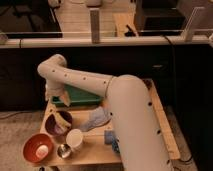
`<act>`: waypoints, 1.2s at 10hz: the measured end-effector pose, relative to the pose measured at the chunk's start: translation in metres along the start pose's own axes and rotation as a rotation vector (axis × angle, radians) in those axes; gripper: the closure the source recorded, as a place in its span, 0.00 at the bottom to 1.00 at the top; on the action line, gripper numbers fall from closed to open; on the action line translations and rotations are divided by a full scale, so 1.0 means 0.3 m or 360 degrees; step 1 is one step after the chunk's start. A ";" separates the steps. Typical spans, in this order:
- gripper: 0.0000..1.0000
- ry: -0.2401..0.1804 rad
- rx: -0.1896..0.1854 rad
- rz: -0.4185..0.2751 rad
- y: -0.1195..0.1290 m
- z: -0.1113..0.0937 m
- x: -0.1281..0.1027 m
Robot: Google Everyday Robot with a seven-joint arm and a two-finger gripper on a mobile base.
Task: Place banana in paper cup
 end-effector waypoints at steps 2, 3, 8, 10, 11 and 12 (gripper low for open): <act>0.20 -0.0006 -0.0043 -0.0077 0.005 0.025 -0.053; 0.20 -0.0015 -0.0063 -0.0095 0.018 0.047 -0.070; 0.34 -0.0008 -0.0092 -0.0142 0.046 0.100 -0.122; 0.36 -0.0014 -0.0105 -0.0150 0.054 0.119 -0.130; 0.36 -0.0019 -0.0116 -0.0157 0.059 0.134 -0.135; 0.36 -0.0022 -0.0122 -0.0165 0.061 0.150 -0.141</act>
